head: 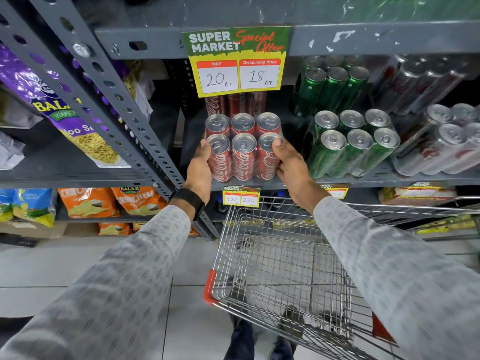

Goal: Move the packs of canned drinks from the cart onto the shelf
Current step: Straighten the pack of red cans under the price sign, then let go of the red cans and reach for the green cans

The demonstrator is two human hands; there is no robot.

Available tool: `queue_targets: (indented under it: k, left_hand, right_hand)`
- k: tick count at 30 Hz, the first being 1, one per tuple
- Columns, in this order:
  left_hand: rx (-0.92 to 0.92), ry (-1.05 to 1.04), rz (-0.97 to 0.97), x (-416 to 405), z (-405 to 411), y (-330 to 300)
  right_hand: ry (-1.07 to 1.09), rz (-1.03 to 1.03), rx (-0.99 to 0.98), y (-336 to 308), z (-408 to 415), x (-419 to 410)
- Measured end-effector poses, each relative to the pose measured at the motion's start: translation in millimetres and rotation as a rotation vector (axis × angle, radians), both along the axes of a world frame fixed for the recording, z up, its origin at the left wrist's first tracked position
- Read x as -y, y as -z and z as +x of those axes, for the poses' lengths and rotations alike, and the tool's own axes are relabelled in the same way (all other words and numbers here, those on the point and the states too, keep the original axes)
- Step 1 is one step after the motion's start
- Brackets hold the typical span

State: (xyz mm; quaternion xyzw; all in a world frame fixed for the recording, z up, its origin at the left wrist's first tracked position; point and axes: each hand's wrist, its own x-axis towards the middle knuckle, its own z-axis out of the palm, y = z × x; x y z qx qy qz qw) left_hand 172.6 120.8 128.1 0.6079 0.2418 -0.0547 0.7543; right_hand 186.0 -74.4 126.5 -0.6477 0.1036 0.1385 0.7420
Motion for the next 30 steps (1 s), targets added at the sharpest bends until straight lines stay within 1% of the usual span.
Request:
queue_targets:
  k: [3, 6, 8, 10, 12, 13, 15, 17, 18, 20, 21, 22, 25, 26, 28, 30]
  left_hand:
    - [0.015, -0.009, 0.021, 2, -2, -5]
    - [-0.003, -0.043, 0.035, 2, -15, -5]
    - [-0.038, -0.149, 0.060, 6, -30, -2]
    - [-0.119, -0.300, 0.129, 17, -48, 7]
    - [-0.164, -0.353, 0.133, 39, -63, 13]
    - [-0.162, -0.308, 0.113, 56, -71, 8]
    - [-0.120, -0.123, 0.079, 98, -77, -7]
    - [-0.058, 0.024, 0.065, 138, -69, -20]
    - [-0.039, 0.076, 0.079, 156, -62, -25]
    - [0.005, 0.096, 0.106, 184, -43, -30]
    - [0.016, 0.074, 0.092, 194, -33, -34]
    - [0.012, 0.052, 0.074, 203, -22, -39]
    - [0.014, 0.066, 0.063, 222, 0, -38]
    - [0.026, 0.073, 0.077, 227, 3, -35]
    - [0.042, 0.077, 0.130, 236, 5, -29]
    - [0.041, 0.070, 0.118, 240, 4, -25]
  right_hand:
    - [0.009, -0.015, 0.018, 0, -1, 0]
    - [0.056, -0.100, 0.006, -2, -7, 8]
    - [0.079, -0.154, 0.018, -2, -16, 20]
    - [0.059, -0.147, 0.063, -3, -28, 35]
    - [0.079, -0.165, 0.145, -9, -39, 55]
    - [0.114, -0.179, 0.183, -11, -43, 67]
    - [0.210, -0.190, 0.250, -21, -47, 95]
    - [0.347, -0.190, 0.290, -28, -51, 126]
    - [0.430, -0.229, 0.319, -32, -52, 143]
    - [0.572, -0.371, 0.338, -28, -47, 180]
    - [0.598, -0.410, 0.322, -25, -41, 196]
    - [0.586, -0.408, 0.278, -23, -33, 209]
    - [0.423, -0.175, 0.047, -16, -11, 226]
    - [0.356, -0.122, 0.004, -16, -8, 225]
    - [0.281, -0.127, -0.017, -15, -5, 222]
    - [0.313, -0.110, -0.008, -15, -4, 221]
